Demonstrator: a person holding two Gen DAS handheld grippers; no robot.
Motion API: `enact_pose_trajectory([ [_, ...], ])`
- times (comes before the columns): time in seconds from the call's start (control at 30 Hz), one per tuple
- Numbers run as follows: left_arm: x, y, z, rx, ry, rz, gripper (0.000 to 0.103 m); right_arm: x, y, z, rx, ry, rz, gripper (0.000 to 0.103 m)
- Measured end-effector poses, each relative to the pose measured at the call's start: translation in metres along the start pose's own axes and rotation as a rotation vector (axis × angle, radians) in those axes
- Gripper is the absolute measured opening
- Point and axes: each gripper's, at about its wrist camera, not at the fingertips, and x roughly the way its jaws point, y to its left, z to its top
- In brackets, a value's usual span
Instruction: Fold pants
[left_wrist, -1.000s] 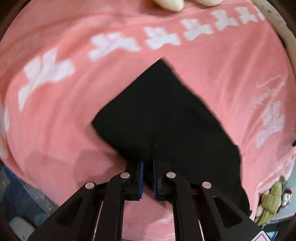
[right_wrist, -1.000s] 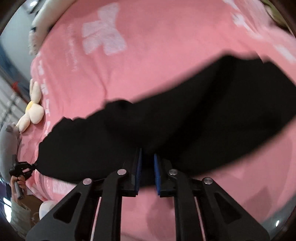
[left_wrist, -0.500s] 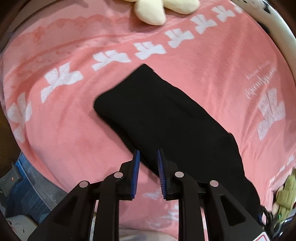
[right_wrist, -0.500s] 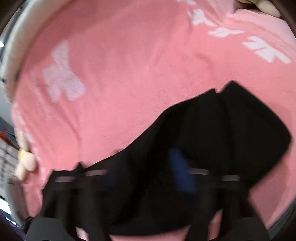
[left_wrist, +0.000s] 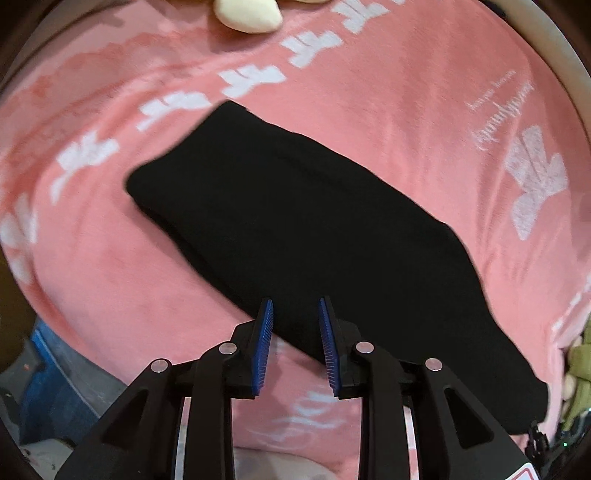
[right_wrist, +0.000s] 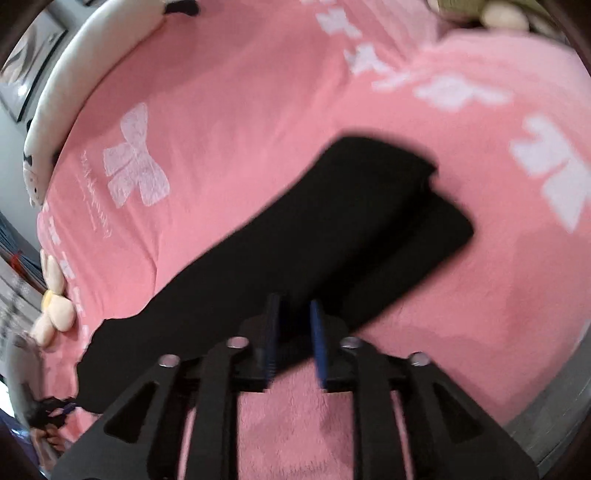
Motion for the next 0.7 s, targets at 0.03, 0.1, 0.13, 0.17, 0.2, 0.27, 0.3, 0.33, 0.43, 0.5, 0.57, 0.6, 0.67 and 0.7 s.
enact_pose_trajectory([
  [0.03,0.000,-0.003,0.000,0.008,0.001,-0.009,0.024,-0.001,0.005,0.004,-0.012,-0.014,-0.006,0.056],
  [0.1,0.000,-0.008,0.000,0.025,-0.006,0.000,0.030,-0.001,0.009,0.016,-0.031,-0.043,-0.050,0.064],
  [0.13,0.001,-0.009,0.000,0.025,-0.011,0.004,0.030,0.006,0.006,0.023,-0.022,-0.038,-0.058,0.064],
  [0.17,0.002,-0.008,0.001,0.016,-0.014,0.002,0.032,0.012,0.001,0.025,-0.004,-0.025,-0.061,0.062],
  [0.2,0.003,-0.005,0.002,0.000,-0.015,-0.011,0.035,0.020,-0.005,0.029,0.015,-0.012,-0.059,0.039],
  [0.27,0.003,0.009,0.007,-0.062,-0.021,-0.040,0.036,0.022,-0.009,0.036,0.027,-0.016,-0.047,0.005],
  [0.3,0.002,0.016,0.009,-0.086,-0.026,-0.047,0.036,0.011,-0.006,0.037,0.053,-0.050,0.000,0.005],
  [0.33,-0.002,0.028,0.015,-0.120,-0.041,-0.061,0.036,-0.001,-0.001,0.038,0.061,-0.095,0.045,0.004],
  [0.43,-0.012,0.058,0.029,-0.191,-0.081,-0.075,0.042,-0.013,0.021,0.028,-0.096,-0.135,-0.088,0.007],
  [0.5,-0.012,0.077,0.039,-0.255,-0.096,-0.073,0.050,0.001,0.016,0.016,-0.132,-0.062,-0.240,0.009],
  [0.57,-0.004,0.095,0.050,-0.302,-0.081,-0.084,0.053,-0.009,0.016,0.002,-0.081,-0.088,-0.215,0.011],
  [0.6,0.002,0.100,0.054,-0.311,-0.060,-0.086,0.055,-0.013,0.019,-0.003,-0.078,-0.100,-0.216,0.015],
  [0.67,0.019,0.107,0.061,-0.330,-0.018,-0.096,0.055,-0.022,0.033,-0.016,-0.096,-0.119,-0.229,0.027],
  [0.7,0.026,0.109,0.064,-0.333,-0.006,-0.106,0.051,-0.025,0.045,-0.026,-0.124,-0.127,-0.237,0.039],
])
